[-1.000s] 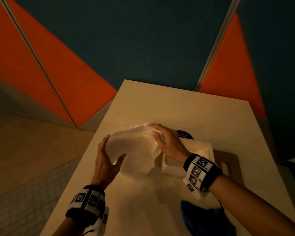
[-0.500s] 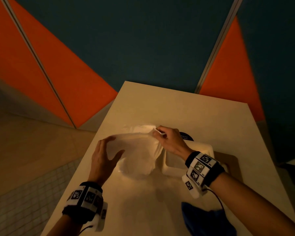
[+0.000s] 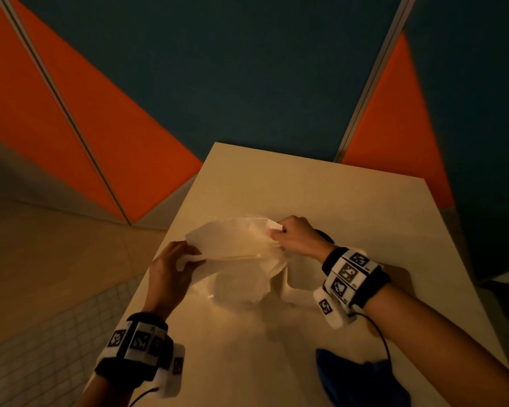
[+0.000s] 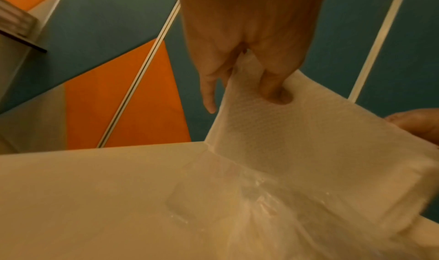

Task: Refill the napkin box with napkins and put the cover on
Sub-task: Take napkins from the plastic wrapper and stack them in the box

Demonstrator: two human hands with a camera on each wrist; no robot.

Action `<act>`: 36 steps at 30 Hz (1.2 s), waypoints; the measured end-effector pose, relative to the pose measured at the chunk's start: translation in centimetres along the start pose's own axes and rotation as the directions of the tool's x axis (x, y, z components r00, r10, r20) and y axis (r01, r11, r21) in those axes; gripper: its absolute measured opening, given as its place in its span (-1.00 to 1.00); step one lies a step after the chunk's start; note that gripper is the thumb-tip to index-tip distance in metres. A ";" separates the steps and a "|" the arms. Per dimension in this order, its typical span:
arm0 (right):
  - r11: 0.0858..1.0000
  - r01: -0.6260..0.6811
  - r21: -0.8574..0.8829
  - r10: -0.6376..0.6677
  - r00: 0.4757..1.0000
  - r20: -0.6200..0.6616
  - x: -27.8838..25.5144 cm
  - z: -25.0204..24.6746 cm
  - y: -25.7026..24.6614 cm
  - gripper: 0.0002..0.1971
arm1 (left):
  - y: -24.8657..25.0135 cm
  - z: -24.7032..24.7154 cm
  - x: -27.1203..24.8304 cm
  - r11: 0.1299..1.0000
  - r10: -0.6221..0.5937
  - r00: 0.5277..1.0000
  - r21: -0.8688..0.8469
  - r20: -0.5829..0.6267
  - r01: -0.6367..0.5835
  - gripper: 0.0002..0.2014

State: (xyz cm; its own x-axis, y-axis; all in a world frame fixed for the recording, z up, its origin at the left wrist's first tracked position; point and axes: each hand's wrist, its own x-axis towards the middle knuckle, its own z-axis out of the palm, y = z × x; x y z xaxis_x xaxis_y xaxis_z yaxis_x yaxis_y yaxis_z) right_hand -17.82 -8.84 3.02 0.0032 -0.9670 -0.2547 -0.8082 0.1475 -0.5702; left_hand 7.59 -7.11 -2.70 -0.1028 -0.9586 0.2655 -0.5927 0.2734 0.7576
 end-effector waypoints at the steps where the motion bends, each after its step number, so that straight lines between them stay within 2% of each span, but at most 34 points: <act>1: 1.000 0.004 -0.007 -0.004 1.000 -0.012 0.0 0.0 -0.1 -0.73 | -0.2 -0.1 -0.1 1.000 -0.002 1.000 -0.028 0.012 0.003 -0.83; 4: 1.000 -0.010 -0.027 0.010 1.000 0.004 -0.1 0.1 -0.1 -0.72 | -1.0 -0.5 -0.1 0.996 -0.017 0.997 -0.091 0.070 0.023 -0.64; 6: 0.999 0.000 -0.053 0.002 1.000 0.030 -0.2 0.3 0.0 -0.71 | -1.4 -0.5 -0.2 0.993 -0.044 0.993 -0.105 0.106 0.055 -0.60; 10: 0.997 0.054 -0.050 -0.051 0.996 0.067 -0.7 0.3 0.3 -0.72 | -1.6 -0.3 -0.1 0.966 -0.146 0.985 -0.201 0.088 0.161 -0.75; 14: 0.983 -0.046 0.176 0.014 0.985 0.174 -1.7 -0.2 0.5 -0.44 | -1.2 0.0 -0.1 0.946 -0.205 0.979 -0.257 -0.002 0.198 -0.80; 16: 0.991 -0.017 0.136 -0.009 0.982 0.188 -1.9 0.0 1.0 -0.38 | -0.9 0.1 0.0 0.944 -0.221 0.975 -0.255 -0.028 0.207 -0.88; 18: 0.996 0.049 0.068 -0.057 0.991 0.120 -2.2 0.7 1.4 -0.32 | -0.4 0.2 0.1 0.947 -0.229 0.972 -0.244 -0.059 0.208 -0.89; 19: 0.995 0.077 0.069 -0.081 0.995 0.060 -2.4 0.9 1.6 -0.36 | 0.2 0.3 0.3 0.951 -0.224 0.972 -0.233 -0.071 0.202 -0.87; 21: 0.976 0.100 0.195 -0.086 0.993 -0.080 -2.9 0.9 1.5 -0.54 | 1.6 0.0 0.8 0.958 -0.209 0.973 -0.219 -0.095 0.184 -0.82; 23: 0.930 0.089 0.356 -0.011 0.977 -0.214 -3.7 -0.2 2.0 -0.69 | 3.6 -0.3 1.8 0.965 -0.161 0.983 -0.223 -0.089 0.138 -0.71; 26: 0.870 0.071 0.487 0.102 0.942 -0.319 -5.5 -2.8 3.8 -0.71 | 6.9 0.1 3.4 0.976 -0.049 0.999 -0.214 -0.014 0.045 -0.57; 30: 0.846 -0.049 0.532 0.277 0.892 -0.358 -8.3 -5.3 7.8 -0.49 | 11.2 4.1 4.3 0.993 -0.029 0.974 -0.104 0.224 0.053 -0.56; 33: 0.837 -0.221 0.501 0.413 0.855 -0.313 -9.6 -5.2 10.5 -0.47 | 12.4 8.8 4.0 0.999 0.018 0.905 0.017 0.425 -0.028 -0.72; 36: 0.866 -0.389 0.313 0.473 0.840 -0.265 -9.8 -3.8 12.2 -0.51 | 12.5 12.8 3.4 0.977 0.004 0.839 0.176 0.545 -0.119 -0.79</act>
State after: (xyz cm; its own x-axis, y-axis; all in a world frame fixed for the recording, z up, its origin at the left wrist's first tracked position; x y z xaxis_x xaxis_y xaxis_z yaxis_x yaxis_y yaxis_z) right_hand -29.99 1.60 1.53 -0.5355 -0.7979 -0.2767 -0.5170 0.5689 -0.6396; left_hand -10.43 -7.96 0.04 -0.5239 -0.8460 -0.0988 -0.7074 0.3676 0.6037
